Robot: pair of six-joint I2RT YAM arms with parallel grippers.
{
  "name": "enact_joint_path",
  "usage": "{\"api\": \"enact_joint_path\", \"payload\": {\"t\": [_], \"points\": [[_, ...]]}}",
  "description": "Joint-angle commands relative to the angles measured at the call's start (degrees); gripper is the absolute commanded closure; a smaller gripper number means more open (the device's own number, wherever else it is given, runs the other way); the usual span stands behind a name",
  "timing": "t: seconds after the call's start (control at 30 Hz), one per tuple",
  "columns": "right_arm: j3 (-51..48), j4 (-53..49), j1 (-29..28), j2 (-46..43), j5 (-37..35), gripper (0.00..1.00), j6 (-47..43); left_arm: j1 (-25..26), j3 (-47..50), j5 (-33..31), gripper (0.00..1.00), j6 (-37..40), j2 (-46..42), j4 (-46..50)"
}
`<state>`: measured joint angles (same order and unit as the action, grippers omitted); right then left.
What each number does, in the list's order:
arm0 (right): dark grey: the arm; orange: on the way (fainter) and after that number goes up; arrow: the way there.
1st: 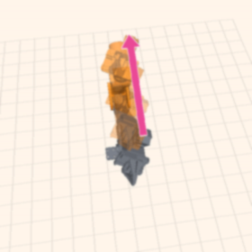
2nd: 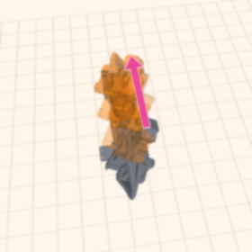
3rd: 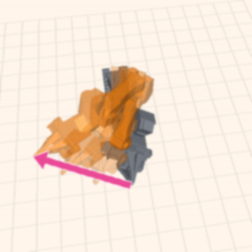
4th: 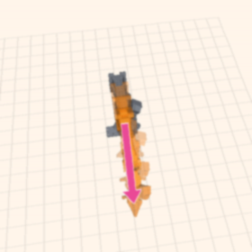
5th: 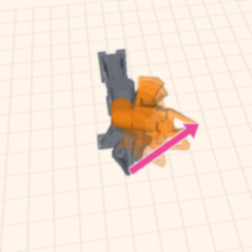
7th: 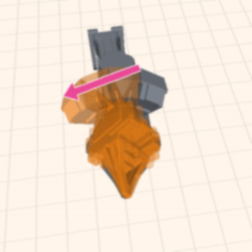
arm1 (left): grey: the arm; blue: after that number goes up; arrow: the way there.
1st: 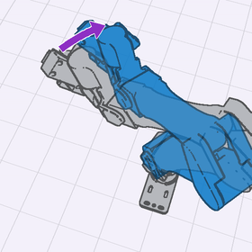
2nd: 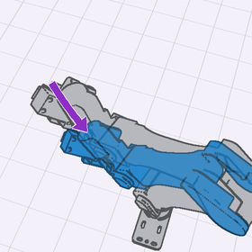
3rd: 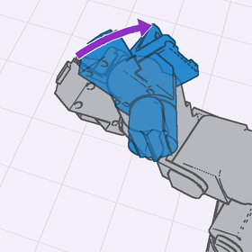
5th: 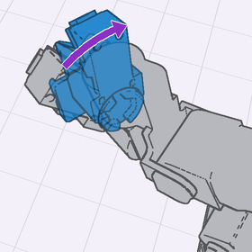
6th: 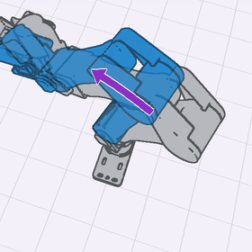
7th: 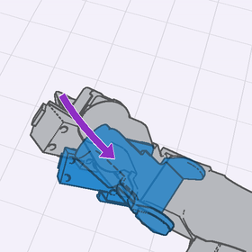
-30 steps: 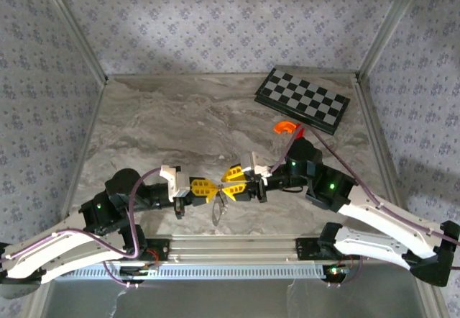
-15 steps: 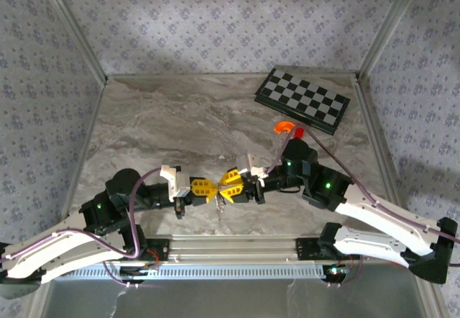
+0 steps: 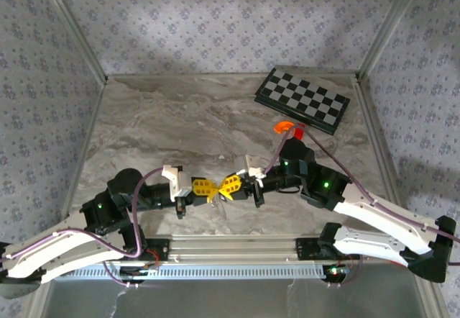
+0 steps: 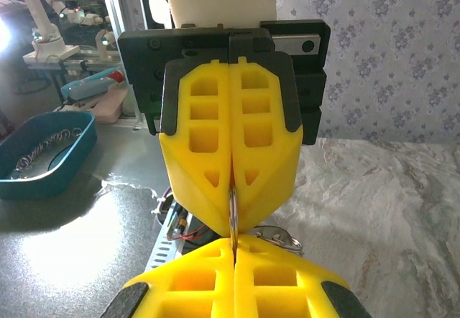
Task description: Put the keys on the keyring
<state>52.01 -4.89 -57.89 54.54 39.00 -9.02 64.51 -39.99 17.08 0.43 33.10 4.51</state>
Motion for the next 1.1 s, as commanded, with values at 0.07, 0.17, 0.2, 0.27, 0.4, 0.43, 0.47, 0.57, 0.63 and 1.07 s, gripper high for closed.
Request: {"api": "enact_joint_path", "payload": {"t": [0.07,0.17,0.2,0.27,0.4,0.43,0.47,0.57,0.63,1.07], "points": [[5.5,-9.2,-0.6,1.4,-2.0,1.0,-4.8,0.2,-2.4,-4.3,0.8,2.1,-0.2,4.5],[7.9,-14.0,-1.1,2.8,-3.9,1.0,-7.2,0.2,-3.4,-6.7,0.77,3.5,-0.4,8.1],[8.5,-15.0,-1.3,3.2,-4.5,1.0,-7.7,0.2,-3.9,-7.1,0.76,4.0,-0.3,9.4],[9.1,-16.1,-1.3,3.5,-4.8,1.0,-8.1,0.2,-4.8,-7.5,0.77,4.7,0.3,11.2],[9.9,-16.7,-1.5,4.9,-5.6,1.0,-8.2,0.2,-5.7,-7.2,0.82,5.2,1.4,12.2],[10.3,-17.2,-1.8,5.2,-6.0,1.0,-8.4,0.2,-5.9,-7.3,0.83,5.3,1.7,12.2],[10.5,-17.5,-2.0,5.5,-6.2,1.0,-8.6,0.2,-6.0,-7.3,0.83,5.3,1.9,12.2],[11.3,-18.6,-2.5,6.4,-6.8,1.0,-9.0,0.2,-6.0,-7.1,0.84,5.3,2.5,11.7],[11.5,-18.5,-2.6,6.5,-6.8,1.0,-9.0,0.2,-5.9,-6.6,0.86,5.2,2.8,11.2],[9.7,-16.0,-2.6,3.8,-7.3,0.77,-7.5,0.2,-3.6,-4.4,1.0,3.5,-1.3,5.2]]}}
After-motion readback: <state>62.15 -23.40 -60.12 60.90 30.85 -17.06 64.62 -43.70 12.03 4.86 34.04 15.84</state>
